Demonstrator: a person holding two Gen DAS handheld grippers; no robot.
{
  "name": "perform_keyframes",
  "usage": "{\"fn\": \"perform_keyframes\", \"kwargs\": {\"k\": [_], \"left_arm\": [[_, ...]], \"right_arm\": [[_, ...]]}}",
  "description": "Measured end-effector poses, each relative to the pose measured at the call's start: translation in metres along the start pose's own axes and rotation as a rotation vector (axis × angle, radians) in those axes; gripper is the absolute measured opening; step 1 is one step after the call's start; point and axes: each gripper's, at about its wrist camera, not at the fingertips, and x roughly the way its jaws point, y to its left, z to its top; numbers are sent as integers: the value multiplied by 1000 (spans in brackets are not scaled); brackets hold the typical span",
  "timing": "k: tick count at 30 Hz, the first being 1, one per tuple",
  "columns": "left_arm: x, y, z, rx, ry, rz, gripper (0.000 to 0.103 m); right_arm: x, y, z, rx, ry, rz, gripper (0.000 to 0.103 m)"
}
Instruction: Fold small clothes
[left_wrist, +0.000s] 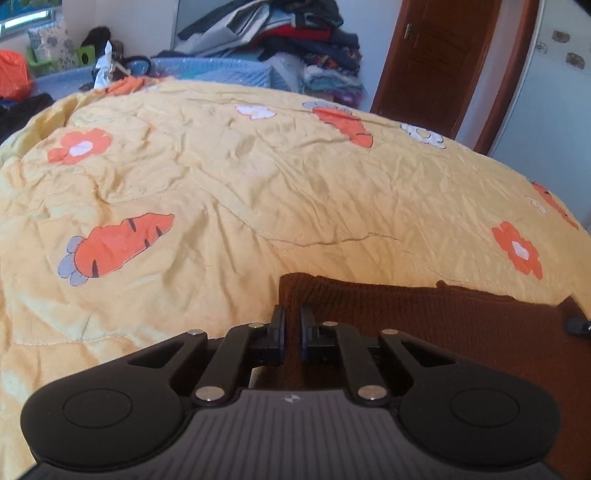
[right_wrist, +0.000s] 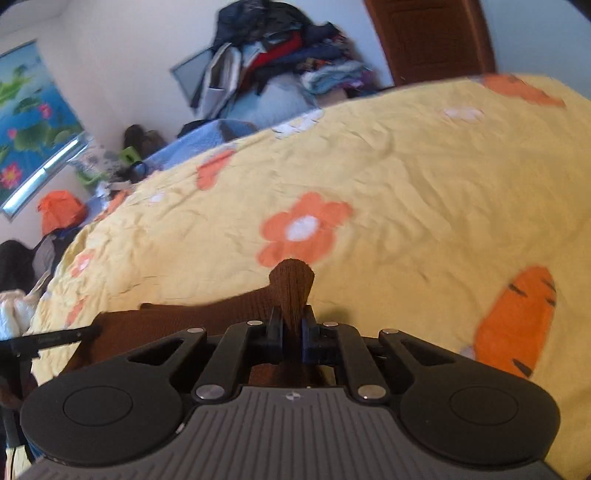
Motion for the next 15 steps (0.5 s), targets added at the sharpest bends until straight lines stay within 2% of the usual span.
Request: {"fn": "perform_keyframes", "kwargs": {"k": [1, 3, 4, 5, 6, 8, 9, 11, 12, 13, 15], "left_arm": [[-1, -1, -2, 4, -9, 5, 7], [-1, -4, -4, 12, -26, 12, 7], [-1, -5, -4, 22, -33, 16, 7], [-1, -6, -4, 30, -36, 21, 8], [0, -7, -4, 31, -39, 21, 8], [0, -6, -5, 30, -44, 18, 9], [0, -6, -6, 26, -46, 16, 9], [0, -5, -6, 22, -50, 12, 9], [0, -4, -7, 19, -51, 9, 9], [0, -3, -7, 15, -52, 6, 9], [0, -2, -7, 9, -52, -1, 10]], "right_arm": [[9, -7, -6, 10, 26, -22, 11], [9, -11, -12, 13, -12, -8, 12], [9, -10, -11, 25, -10, -7, 22], [8, -8, -11, 26, -7, -9, 27], [5, -3, -10, 16, -10, -31, 38], [-8, 14, -10, -36, -88, -114, 40], [-15, 24, -10, -66, -129, -128, 40], [-25, 46, -11, -125, -161, -93, 49], [-23, 56, -13, -165, -155, -76, 61], [-19, 66, -16, -212, -135, -73, 68], [0, 76, -23, -294, -82, -110, 68]]}}
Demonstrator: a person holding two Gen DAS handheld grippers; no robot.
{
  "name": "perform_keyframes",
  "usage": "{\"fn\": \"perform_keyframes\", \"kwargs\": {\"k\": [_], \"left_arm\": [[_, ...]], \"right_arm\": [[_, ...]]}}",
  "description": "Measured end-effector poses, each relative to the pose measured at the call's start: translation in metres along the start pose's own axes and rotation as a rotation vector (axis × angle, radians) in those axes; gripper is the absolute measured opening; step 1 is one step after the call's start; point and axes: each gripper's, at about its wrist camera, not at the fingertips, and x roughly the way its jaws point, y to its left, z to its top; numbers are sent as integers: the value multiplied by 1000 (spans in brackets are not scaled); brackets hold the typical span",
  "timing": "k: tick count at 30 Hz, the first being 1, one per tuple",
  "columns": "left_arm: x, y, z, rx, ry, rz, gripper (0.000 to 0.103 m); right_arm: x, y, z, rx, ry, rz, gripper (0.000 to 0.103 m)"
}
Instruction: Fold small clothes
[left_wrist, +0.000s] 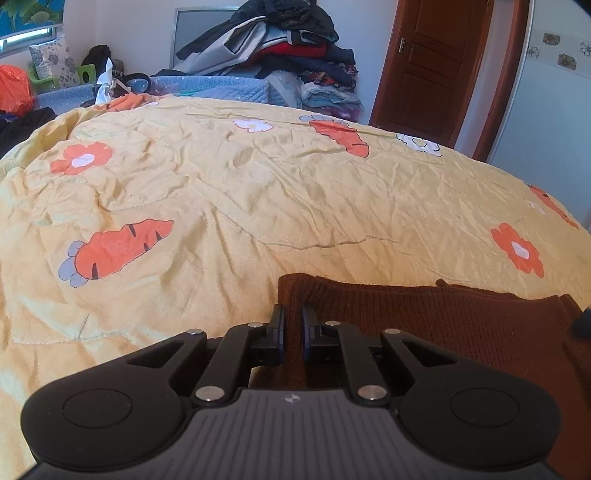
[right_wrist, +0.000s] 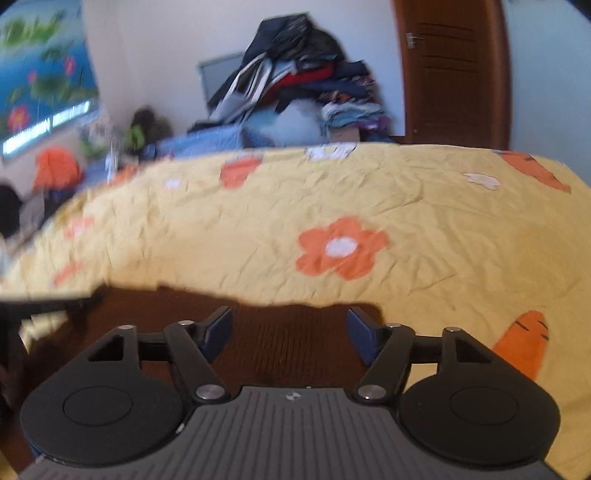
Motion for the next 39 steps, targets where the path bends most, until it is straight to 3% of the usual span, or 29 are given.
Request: {"fn": "perform_keyframes", "kwargs": {"k": [2, 3, 7, 12, 14, 17, 18, 20, 25, 27, 30, 32, 36, 39], "left_arm": [[0, 2, 0, -6, -1, -8, 10], [0, 3, 0, -8, -1, -12, 10], [0, 3, 0, -11, -4, -17, 10], [-1, 3, 0, -14, -5, -17, 10], [-1, 3, -1, -7, -5, -13, 10], [-1, 1, -1, 1, -7, -6, 10], [-1, 1, -1, 0, -8, -6, 10], [-1, 0, -1, 5, -8, 0, 10], [-2, -5, -2, 25, -12, 21, 10], [-2, -5, -2, 23, -12, 19, 10], [-2, -5, -2, 22, -12, 19, 10], [-2, -6, -2, 26, -12, 23, 10], [-2, -6, -3, 24, -13, 22, 10], [-2, -4, -3, 10, -13, 13, 10]], "right_arm": [[24, -1, -13, -31, 87, -53, 68], [24, -5, -21, -66, 38, -57, 71], [16, -23, -25, -25, 24, -41, 68], [-4, 5, -27, -73, 51, -118, 75], [-19, 17, -34, -112, 31, -53, 90], [-16, 23, -59, -188, 103, -55, 94], [-19, 13, -67, -151, 51, -26, 96], [-23, -2, -64, -99, 56, 7, 95], [-35, 12, -54, -97, 98, -45, 90], [-44, 22, -57, -115, 66, -2, 93], [-38, 21, -78, -145, 110, 14, 100], [-44, 8, -88, -144, 41, 56, 100], [-58, 17, -74, -121, 101, -1, 95], [-73, 28, -73, -127, 73, 46, 98]]}}
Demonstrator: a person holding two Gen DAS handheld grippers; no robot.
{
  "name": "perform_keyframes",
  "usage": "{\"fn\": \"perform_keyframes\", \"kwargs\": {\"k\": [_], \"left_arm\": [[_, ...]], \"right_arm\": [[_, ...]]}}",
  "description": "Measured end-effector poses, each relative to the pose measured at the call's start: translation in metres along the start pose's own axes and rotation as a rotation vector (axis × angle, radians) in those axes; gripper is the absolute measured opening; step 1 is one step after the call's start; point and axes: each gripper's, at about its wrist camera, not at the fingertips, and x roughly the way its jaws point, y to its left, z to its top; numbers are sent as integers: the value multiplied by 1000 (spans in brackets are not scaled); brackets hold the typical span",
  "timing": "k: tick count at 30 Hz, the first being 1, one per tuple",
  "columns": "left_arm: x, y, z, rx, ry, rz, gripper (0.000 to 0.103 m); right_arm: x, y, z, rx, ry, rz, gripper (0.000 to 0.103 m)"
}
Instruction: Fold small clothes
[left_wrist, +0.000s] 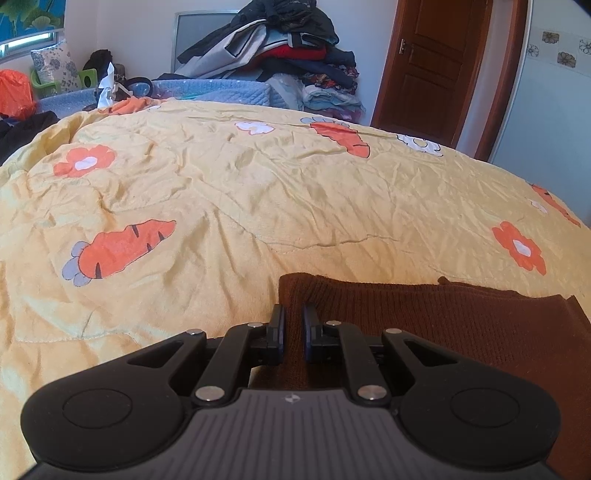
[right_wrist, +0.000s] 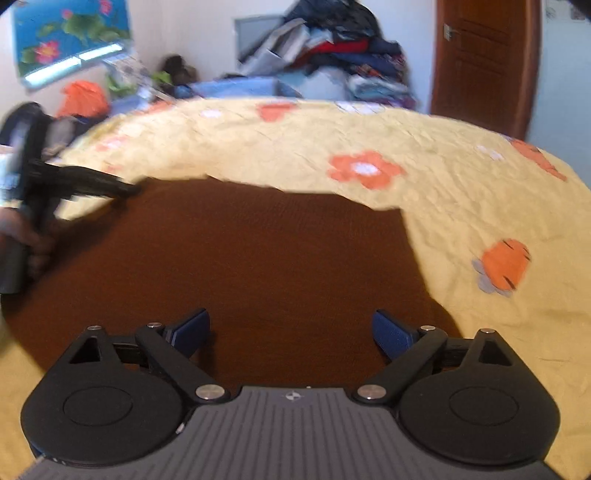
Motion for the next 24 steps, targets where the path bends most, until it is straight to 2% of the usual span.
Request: {"fn": "perform_keyframes", "kwargs": {"k": [2, 4, 6, 8, 11, 12, 14, 15, 17, 19, 21, 22, 23, 24], "left_arm": [[-1, 1, 0, -6, 0, -5, 11], [-2, 1, 0, -9, 0, -7, 11], [-1, 2, 0, -10, -1, -7, 11], [0, 4, 0, -14, -2, -11, 11], [0, 5, 0, -22, -1, -18, 11], [0, 5, 0, -22, -2, -17, 11], [0, 5, 0, -15, -2, -14, 11], [-1, 5, 0, -10, 0, -10, 11], [-13, 7, 1, -12, 1, -2, 16], [-45, 19, -5, -77, -36, -29, 17], [-88, 38, -20, -164, -88, -92, 28], [-111, 49, -32, -217, -116, -128, 45], [-130, 57, -46, -268, -138, -138, 67], [-146, 63, -60, -301, -155, -138, 72]], "right_arm": [[9, 2, -12, -34, 42, -16, 103], [9, -2, -28, -104, -22, 9, 103], [4, -5, -24, -79, -4, 1, 101], [-2, 0, -12, -31, 29, -30, 93], [-15, 10, -7, -27, -17, 6, 98], [-14, 12, -10, -42, -11, 8, 99], [5, 11, -24, -84, 69, -22, 103], [3, 10, -35, -138, -3, -13, 103], [-4, 7, -34, -104, 9, -4, 101], [-22, 5, -26, -41, 34, -25, 98], [-51, -9, -28, 46, -6, -3, 100], [-68, -18, -33, 100, -30, 6, 102], [-80, -29, -39, 160, -43, 11, 102], [-89, -42, -46, 232, -44, 17, 102]]}}
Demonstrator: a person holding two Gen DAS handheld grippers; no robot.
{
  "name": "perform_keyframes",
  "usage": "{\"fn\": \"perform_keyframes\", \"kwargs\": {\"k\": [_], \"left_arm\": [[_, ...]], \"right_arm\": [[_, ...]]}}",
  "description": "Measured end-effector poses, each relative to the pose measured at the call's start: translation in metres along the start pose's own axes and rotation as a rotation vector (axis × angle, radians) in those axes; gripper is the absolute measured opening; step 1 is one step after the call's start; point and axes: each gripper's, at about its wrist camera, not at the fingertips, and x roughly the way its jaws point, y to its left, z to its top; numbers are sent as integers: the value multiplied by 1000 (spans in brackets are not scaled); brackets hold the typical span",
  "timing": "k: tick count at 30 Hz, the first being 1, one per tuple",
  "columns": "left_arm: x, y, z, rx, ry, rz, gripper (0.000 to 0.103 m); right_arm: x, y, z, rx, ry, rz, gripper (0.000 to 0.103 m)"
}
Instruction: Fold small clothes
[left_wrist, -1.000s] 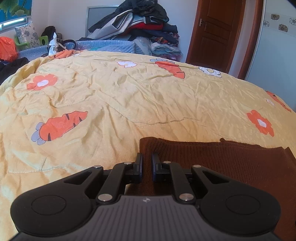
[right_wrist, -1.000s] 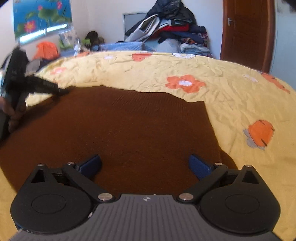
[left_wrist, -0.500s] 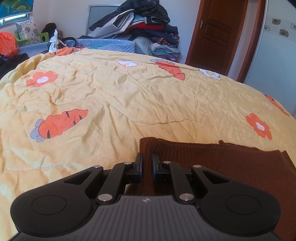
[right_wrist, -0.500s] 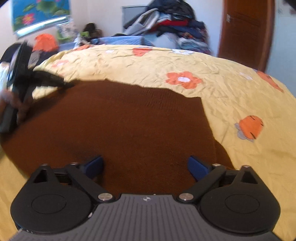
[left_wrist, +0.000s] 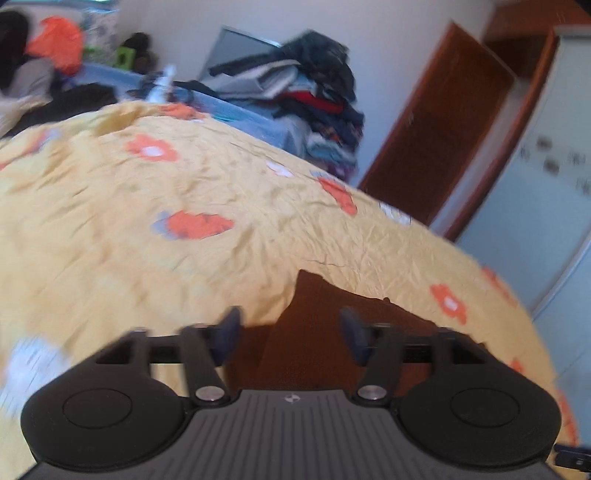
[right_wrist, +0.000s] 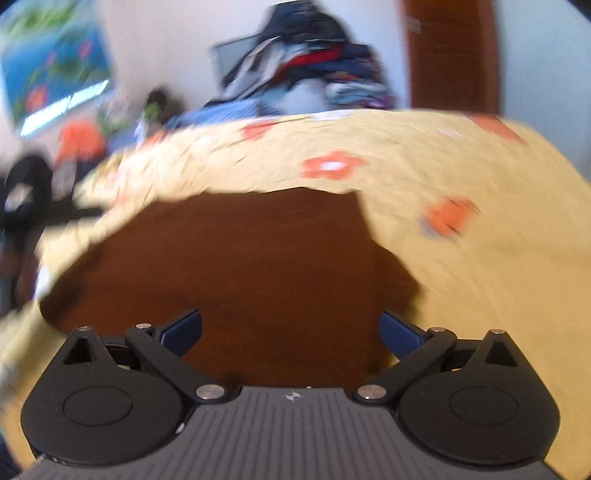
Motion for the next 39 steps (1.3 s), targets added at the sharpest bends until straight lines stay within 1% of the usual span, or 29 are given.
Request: {"fn": "perform_keyframes", "kwargs": {"k": [1, 3, 5, 6, 7, 9, 10, 12, 13, 14, 15, 18, 19, 21, 22, 23, 24, 25, 27, 28, 29, 30, 31, 32, 34, 35, 36, 37, 39], "left_arm": [[-14, 4, -10, -3, -2, 1, 74], [-29, 7, -28, 19, 37, 45, 74], [-32, 6, -43, 66, 73, 56, 74], [-31, 5, -48, 93, 86, 84, 74], [-28, 4, -51, 109, 96, 108, 74], [-22, 10, -54, 92, 135, 114, 74], [-19, 12, -54, 74, 150, 113, 73], [-18, 7, -54, 96, 151, 81, 72], [-17, 4, -54, 114, 158, 64, 54], [-15, 1, -54, 130, 173, 38, 12], [-14, -1, -53, 136, 189, 15, 12], [-23, -4, -47, 178, 192, 27, 11], [-24, 0, -46, 196, 191, 43, 8], [-20, 12, -47, 221, 196, 107, 7], [-16, 19, -49, 213, 218, 125, 6], [-19, 24, -50, 197, 203, 112, 7], [-21, 27, -49, 178, 207, 120, 7], [-27, 28, -47, 152, 197, 132, 7], [-45, 27, -44, 126, 144, 138, 8], [-55, 20, -43, 145, 104, 140, 8], [-62, 9, -42, 186, 67, 139, 11], [-65, -4, -42, 235, 40, 130, 15], [-64, -22, -44, 293, 22, 102, 28], [-60, -42, -48, 356, 14, 55, 51], [-43, -80, -65, 488, 18, -24, 76], [-32, -98, -76, 562, 39, -46, 76], [-20, -114, -88, 632, 64, -56, 76], [-10, -126, -98, 677, 83, -62, 76], [9, -135, -112, 723, 144, -57, 75]], "right_arm": [[-7, -14, -4, 73, 8, 4, 101], [-11, -34, -13, 187, 30, 17, 93], [-6, -43, -16, 232, 59, 26, 71], [-1, -42, -15, 225, 74, 37, 66], [3, -39, -15, 210, 89, 41, 63], [15, -31, -14, 164, 126, 36, 63], [19, -30, -15, 142, 139, 29, 62], [23, -26, -13, 107, 144, 24, 47], [24, -25, -12, 106, 156, 43, 25], [24, -26, -10, 111, 165, 66, 20], [21, -25, -10, 100, 160, 67, 19], [10, -24, -5, 82, 152, 91, 15], [3, -24, -4, 74, 150, 94, 10], [-5, -29, -6, 54, 161, 90, 10], [-5, -34, -11, 60, 177, 82, 10], [-1, -38, -17, 67, 200, 71, 10], [4, -39, -22, 65, 216, 65, 10], [4, -38, -25, 64, 207, 67, 13], [-1, -38, -21, 97, 183, 62, 26], [-6, -39, -17, 115, 155, 55, 47], [-13, -40, -13, 129, 111, 45, 68], [-18, -39, -8, 139, 57, 30, 70], [-21, -35, -1, 140, 19, 24, 68], [-20, -27, 7, 127, 2, 38, 68], [-4, -1, 20, 69, 7, 128, 68], [7, 15, 23, 30, 28, 176, 67], [21, 32, 24, -20, 61, 203, 66], [36, 48, 24, -75, 94, 210, 66], [63, 71, 17, -154, 155, 193, 66]]}}
